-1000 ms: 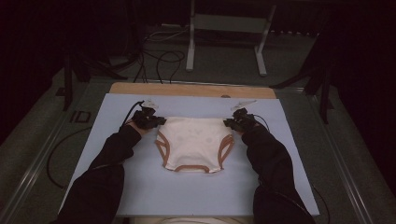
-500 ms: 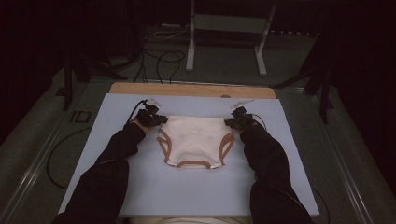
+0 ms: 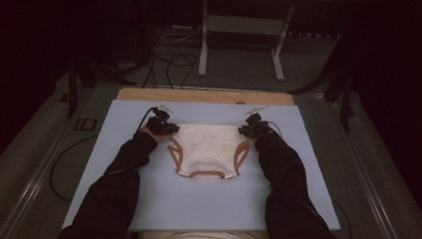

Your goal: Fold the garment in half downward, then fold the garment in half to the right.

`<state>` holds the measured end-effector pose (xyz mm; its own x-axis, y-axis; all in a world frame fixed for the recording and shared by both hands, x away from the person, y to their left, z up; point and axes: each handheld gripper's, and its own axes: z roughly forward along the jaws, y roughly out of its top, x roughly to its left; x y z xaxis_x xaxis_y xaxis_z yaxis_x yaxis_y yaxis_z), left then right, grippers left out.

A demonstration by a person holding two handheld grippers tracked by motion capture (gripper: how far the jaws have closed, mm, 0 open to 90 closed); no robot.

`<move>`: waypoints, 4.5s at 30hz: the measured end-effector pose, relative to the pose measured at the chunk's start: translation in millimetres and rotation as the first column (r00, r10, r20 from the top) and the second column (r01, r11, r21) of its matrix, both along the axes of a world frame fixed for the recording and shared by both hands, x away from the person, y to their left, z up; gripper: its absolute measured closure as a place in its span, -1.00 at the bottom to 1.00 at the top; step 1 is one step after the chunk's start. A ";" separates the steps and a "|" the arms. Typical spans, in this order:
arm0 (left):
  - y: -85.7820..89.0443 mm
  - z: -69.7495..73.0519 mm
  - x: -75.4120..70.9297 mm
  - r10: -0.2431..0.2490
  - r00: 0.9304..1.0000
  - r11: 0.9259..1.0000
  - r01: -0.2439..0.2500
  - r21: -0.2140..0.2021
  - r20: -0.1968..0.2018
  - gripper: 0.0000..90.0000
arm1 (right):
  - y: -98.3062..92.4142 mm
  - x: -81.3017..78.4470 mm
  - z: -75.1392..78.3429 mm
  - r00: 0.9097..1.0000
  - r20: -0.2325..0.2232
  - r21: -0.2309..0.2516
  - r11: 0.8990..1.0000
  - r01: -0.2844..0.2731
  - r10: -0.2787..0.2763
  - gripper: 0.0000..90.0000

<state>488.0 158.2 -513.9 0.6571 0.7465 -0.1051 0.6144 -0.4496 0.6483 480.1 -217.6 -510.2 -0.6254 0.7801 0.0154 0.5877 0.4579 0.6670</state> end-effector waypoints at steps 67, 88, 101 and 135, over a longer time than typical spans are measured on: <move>-7.4 28.6 -141.3 -0.444 0.871 0.887 0.461 -0.036 0.212 -0.99 | 66.6 -46.3 47.4 0.979 0.084 0.175 0.964 -0.200 0.188 -0.78; -21.0 1.2 -145.8 -0.530 0.833 0.848 0.523 0.090 0.160 -0.76 | 115.1 -35.5 41.7 0.963 0.058 0.161 0.950 -0.268 0.262 -0.78; -25.3 -6.0 -144.3 -0.607 0.776 0.794 0.596 0.115 0.169 0.02 | 136.3 -30.9 40.7 0.955 0.046 0.158 0.941 -0.298 0.294 -0.78; -30.5 -6.9 -139.6 -0.612 0.772 0.790 0.607 0.088 0.172 0.90 | 199.5 9.9 34.6 0.937 0.037 0.166 0.922 -0.349 0.348 -0.71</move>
<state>348.4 127.7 -520.8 0.9800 0.1837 0.0759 0.0782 -0.7076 0.7023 490.0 -18.1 -475.5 -0.8577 0.4996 0.1217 0.4066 0.5140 0.7553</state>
